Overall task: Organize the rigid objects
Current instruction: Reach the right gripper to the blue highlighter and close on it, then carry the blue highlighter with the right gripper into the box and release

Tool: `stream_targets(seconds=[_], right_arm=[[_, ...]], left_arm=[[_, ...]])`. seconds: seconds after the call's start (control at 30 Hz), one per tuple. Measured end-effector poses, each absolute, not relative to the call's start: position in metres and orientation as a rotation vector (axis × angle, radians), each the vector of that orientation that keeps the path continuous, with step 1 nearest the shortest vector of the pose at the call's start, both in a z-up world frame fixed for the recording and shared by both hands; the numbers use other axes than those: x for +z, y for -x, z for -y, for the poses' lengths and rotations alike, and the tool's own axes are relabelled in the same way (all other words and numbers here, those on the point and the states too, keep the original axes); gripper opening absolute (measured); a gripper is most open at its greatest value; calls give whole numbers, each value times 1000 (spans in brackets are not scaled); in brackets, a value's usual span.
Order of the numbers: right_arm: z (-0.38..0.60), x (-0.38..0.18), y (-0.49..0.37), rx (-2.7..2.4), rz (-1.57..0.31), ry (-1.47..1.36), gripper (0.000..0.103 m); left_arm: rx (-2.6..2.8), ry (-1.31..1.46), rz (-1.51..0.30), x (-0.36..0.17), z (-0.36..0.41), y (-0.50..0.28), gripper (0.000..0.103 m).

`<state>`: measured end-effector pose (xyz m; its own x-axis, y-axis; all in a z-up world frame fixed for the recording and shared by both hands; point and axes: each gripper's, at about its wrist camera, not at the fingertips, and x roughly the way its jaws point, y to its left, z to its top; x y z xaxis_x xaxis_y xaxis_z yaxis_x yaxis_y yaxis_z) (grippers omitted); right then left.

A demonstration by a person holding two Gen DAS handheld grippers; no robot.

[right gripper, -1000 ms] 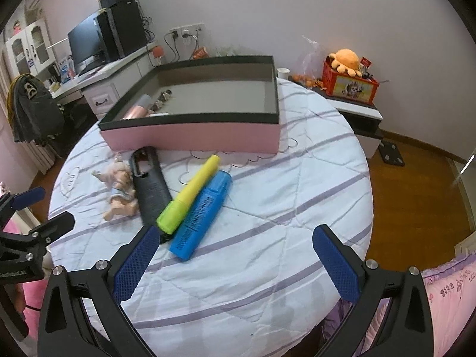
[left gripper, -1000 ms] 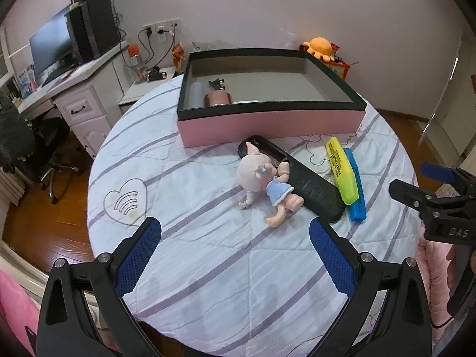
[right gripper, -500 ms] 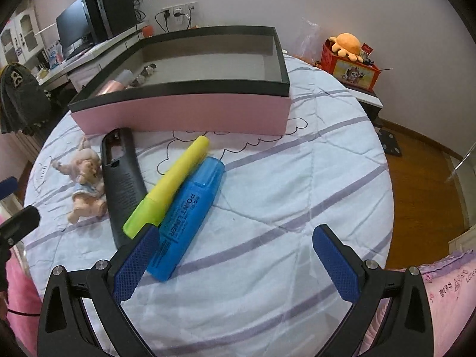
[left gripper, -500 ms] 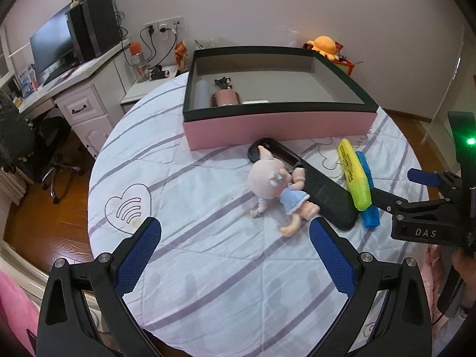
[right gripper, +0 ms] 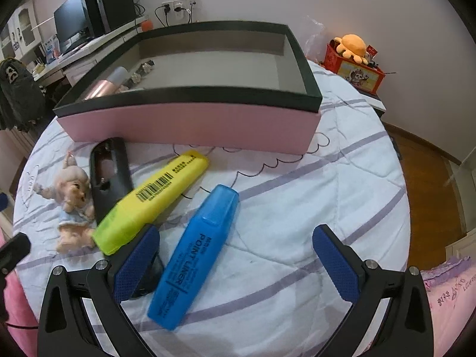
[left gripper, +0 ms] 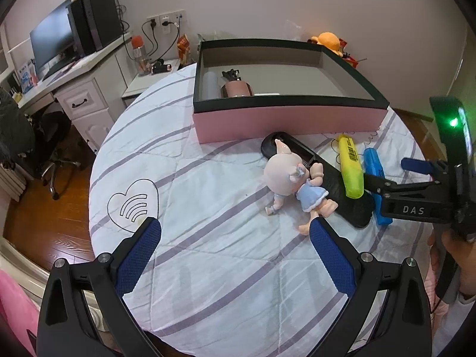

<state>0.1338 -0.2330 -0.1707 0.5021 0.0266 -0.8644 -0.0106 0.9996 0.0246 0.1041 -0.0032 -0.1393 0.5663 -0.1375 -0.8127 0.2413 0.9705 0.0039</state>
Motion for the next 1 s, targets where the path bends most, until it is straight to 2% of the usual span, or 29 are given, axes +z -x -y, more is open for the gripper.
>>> stream_targets(seconds=[0.17, 0.23, 0.27, 0.3, 0.47, 0.53, 0.57, 0.67, 0.73, 1.0], right_arm=[[253, -172, -125, -9, -1051, -21, 97], [262, -170, -122, -19, -1041, -20, 87], [264, -169, -122, -12, -1038, -24, 76], [265, -168, -122, 0, -1035, -26, 70], [257, -170, -130, 45, -1033, 17, 66], [255, -169, -132, 65, -1024, 21, 55], [254, -169, -132, 84, -1021, 17, 45], [252, -169, -132, 115, -1023, 20, 37], [256, -167, -131, 134, -1024, 0, 27], [267, -158, -121, 176, -999, -60, 27]], left_arm=[[-256, -119, -932, -138, 13, -104, 101], [-271, -124, -936, -139, 19, -105, 101], [-279, -127, -939, -140, 22, -105, 101], [-282, -130, -942, -141, 24, -105, 101], [-290, -159, -946, -142, 32, -101, 101], [-284, -158, -943, -141, 29, -100, 101], [-274, -154, -944, -140, 27, -100, 101], [-260, -140, -942, -139, 22, -102, 101], [-259, -135, -943, -139, 21, -102, 101], [-277, -133, -934, -137, 23, -101, 101]])
